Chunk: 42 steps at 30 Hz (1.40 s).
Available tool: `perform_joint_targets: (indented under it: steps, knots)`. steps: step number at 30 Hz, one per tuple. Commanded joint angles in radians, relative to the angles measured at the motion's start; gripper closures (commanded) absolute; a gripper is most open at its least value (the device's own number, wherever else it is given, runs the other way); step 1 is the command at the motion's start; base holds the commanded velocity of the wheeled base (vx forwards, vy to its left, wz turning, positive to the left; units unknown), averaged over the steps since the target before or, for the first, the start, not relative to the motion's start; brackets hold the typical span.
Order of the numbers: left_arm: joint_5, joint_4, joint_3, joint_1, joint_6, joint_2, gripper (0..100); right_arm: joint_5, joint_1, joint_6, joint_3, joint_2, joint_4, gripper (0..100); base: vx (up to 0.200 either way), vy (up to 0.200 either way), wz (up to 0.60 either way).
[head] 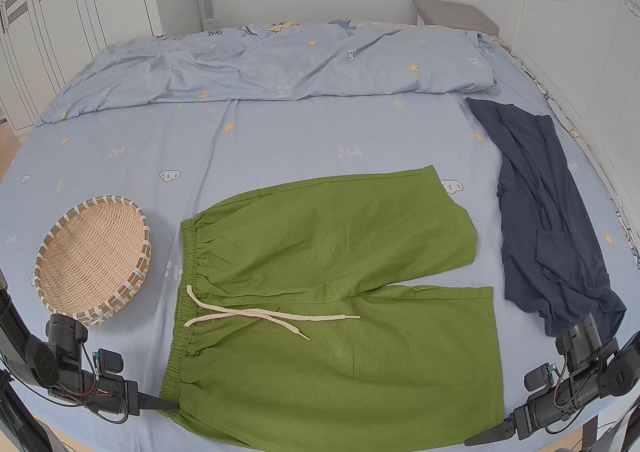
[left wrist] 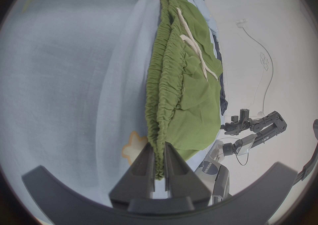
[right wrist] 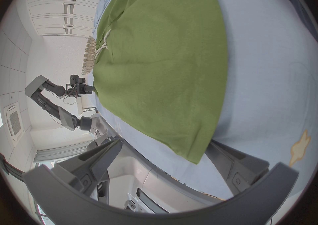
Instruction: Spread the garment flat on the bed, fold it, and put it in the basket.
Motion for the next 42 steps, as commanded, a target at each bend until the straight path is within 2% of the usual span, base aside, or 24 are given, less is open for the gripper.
perform_joint_targets:
  steps: [1, 10, 16, 17, 29, 34, 39, 42]
  knots:
    - [0.0, 0.0, 0.0, 0.001, 0.0, 0.002, 100, 0.008, 0.015, 0.003, -0.012, 0.032, -0.002, 0, 0.0, 0.0, 0.0]
    - [0.0, 0.0, 0.002, 0.001, 0.0, 0.0, 100, 0.01, 0.014, 0.003, -0.027, 0.047, -0.001, 0, 0.0, 0.0, 0.0]
    - [0.0, 0.0, 0.0, 0.001, 0.0, 0.0, 100, 0.005, -0.028, 0.002, -0.026, 0.052, -0.001, 0, 0.0, 0.0, 0.0]
    - [-0.002, 0.0, 0.0, 0.001, 0.0, 0.0, 100, 0.005, -0.038, -0.001, -0.024, 0.052, 0.003, 100, 0.0, 0.0, 0.0]
    - [0.003, 0.003, 0.003, 0.002, 0.002, -0.003, 100, -0.004, -0.051, -0.006, 0.003, 0.04, 0.01, 100, 0.0, 0.0, 0.0]
    - [0.011, 0.02, 0.023, 0.027, 0.003, -0.032, 100, -0.053, -0.048, -0.02, 0.04, -0.012, 0.018, 100, 0.0, 0.0, 0.0]
    - [0.023, 0.093, 0.009, 0.051, 0.016, -0.086, 100, -0.056, -0.051, -0.024, 0.026, -0.04, 0.073, 100, 0.0, 0.0, 0.0]
    - [0.027, 0.212, -0.028, 0.054, 0.046, -0.135, 100, -0.056, -0.054, -0.044, 0.014, -0.083, 0.115, 100, 0.0, 0.0, 0.0]
